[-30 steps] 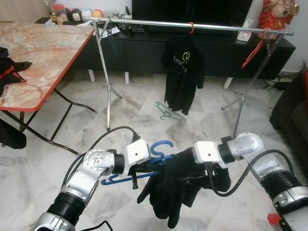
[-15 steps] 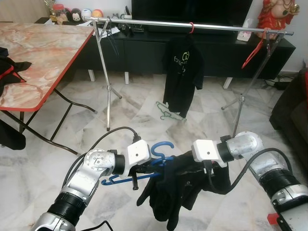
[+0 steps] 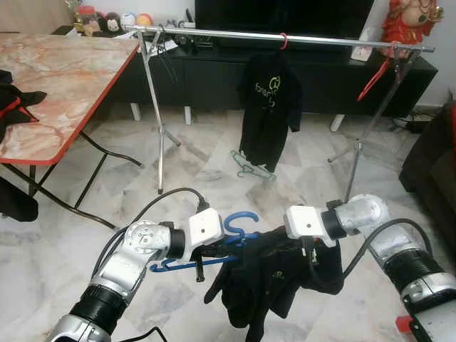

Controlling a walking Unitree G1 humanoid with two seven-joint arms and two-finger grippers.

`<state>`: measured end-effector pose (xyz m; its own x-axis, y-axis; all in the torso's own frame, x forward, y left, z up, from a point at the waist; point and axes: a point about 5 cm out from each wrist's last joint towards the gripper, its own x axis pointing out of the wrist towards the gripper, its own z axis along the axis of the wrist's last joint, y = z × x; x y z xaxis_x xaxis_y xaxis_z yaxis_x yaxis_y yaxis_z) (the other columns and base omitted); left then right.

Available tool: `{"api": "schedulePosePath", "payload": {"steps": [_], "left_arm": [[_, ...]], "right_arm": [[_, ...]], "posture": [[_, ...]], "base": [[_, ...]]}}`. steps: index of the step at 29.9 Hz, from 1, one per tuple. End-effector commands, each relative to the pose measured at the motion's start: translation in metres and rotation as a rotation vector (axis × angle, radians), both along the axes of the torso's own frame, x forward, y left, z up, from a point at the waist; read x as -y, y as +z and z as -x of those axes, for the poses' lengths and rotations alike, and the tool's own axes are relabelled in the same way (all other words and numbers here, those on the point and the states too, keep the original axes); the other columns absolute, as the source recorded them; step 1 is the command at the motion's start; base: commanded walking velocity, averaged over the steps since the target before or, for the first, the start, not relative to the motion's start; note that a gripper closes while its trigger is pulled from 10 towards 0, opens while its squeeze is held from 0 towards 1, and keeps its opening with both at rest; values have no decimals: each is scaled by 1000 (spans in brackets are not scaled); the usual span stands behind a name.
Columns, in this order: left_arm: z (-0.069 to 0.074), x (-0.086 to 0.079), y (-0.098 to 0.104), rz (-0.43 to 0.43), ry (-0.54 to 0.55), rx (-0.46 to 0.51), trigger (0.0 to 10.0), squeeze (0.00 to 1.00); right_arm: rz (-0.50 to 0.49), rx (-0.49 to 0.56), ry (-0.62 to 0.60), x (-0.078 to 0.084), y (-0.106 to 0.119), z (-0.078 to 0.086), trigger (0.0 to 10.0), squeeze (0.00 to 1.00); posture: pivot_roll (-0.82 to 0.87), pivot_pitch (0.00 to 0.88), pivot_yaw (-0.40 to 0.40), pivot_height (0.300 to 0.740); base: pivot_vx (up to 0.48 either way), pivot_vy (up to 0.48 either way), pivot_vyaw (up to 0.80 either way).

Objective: Hang hanger

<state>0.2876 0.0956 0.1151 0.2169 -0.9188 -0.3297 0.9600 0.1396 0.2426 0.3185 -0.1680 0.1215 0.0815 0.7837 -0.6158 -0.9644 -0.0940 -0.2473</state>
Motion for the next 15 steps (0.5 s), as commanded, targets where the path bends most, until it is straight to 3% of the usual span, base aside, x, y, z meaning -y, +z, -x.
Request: {"api": "schedulePosePath", "payload": {"steps": [1, 8, 9, 15], "left_arm": [[-6, 4, 15, 38, -1, 72, 10000, 0], [-6, 3, 14, 12, -13, 56, 10000, 0], [-6, 2, 13, 9, -19, 39, 10000, 1000], [-5, 1, 13, 4, -24, 24, 10000, 1000]], "right_arm": [[-4, -18, 29, -5, -2, 1, 0, 0], [-2, -22, 30, -5, -3, 2, 0, 0], [-3, -21, 29, -5, -3, 2, 0, 0], [1, -19, 25, -5, -4, 2, 0, 0]], "posture": [[-32, 52, -75, 740], [-32, 49, -74, 740], [-32, 49, -74, 740], [-31, 47, -74, 740]], "base": [[0, 0, 0], [0, 0, 0], [0, 0, 0], [0, 0, 0]]}}
